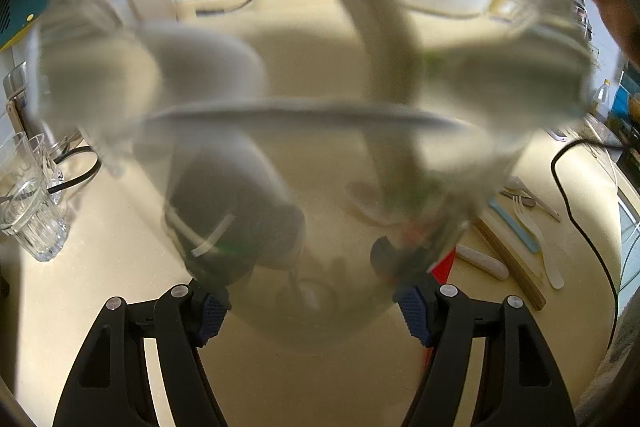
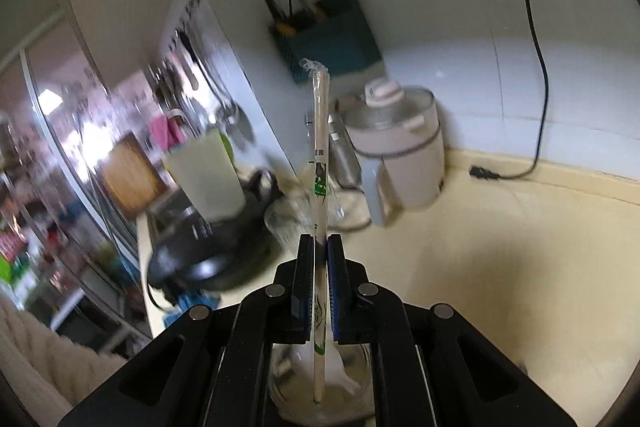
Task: Organize utensils
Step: 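Lift the chopstick and drop it into the cup held by the left tool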
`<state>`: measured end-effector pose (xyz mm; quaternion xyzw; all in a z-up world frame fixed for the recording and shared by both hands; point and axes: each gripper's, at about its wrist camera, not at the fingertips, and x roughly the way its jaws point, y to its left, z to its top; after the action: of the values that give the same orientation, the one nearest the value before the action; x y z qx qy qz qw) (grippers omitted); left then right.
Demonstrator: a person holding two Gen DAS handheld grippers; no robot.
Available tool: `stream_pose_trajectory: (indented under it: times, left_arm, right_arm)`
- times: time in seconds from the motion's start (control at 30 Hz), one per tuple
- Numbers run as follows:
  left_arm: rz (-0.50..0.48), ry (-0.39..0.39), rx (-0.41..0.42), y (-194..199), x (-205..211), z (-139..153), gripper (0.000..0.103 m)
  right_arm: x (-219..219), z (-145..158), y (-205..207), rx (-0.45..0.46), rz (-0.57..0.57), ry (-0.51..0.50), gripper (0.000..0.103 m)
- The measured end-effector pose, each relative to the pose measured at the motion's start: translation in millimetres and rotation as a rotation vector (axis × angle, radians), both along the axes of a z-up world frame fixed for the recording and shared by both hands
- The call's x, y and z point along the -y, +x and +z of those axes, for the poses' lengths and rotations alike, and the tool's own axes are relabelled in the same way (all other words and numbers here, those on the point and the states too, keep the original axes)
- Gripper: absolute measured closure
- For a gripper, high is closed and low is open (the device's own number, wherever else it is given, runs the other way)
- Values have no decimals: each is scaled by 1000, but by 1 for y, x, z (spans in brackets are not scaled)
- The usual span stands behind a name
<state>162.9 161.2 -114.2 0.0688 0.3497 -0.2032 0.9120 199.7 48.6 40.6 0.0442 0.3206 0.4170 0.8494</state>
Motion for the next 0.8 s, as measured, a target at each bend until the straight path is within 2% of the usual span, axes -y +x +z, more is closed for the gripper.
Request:
stream_pose_trajectory:
  times: [0.13,0.2,0.27,0.37,0.4,0.53,0.6,0.7,0.8]
  left_arm:
    - [0,0,0,0,1,0,29]
    - [0,0,0,0,0,0,29]
    - [0,0,0,0,0,0,28]
    - [-2,2,0,0,0,1,28]
    - [-3,4,0,-1,1,0,28]
    - [-6,9,0,-3,4,1,27]
    - [-7,10,0,-4,5,1,27]
    - [-8,11,1,-3,5,1,27]
    - [-10,16,2,-5,6,1,27]
  right_arm:
    - [9,-14,-10,-18,-9,-43,95]
    - [11,-16,-14,-22,-13,-58,91]
    - [15,-16,-21,-7,-17,-80,68]
    - [20,-11,-31,6,-7,-77,54]
    - [22,-9,-33,2,3,-62,53]
    - [44,-3,-33,-85,63,142,50]
    - [62,-3,-28,-173,119,330,49]
    - [82,-4,-24,-244,202,537,46]
    - [92,-3,-27,-265,259,638,44]
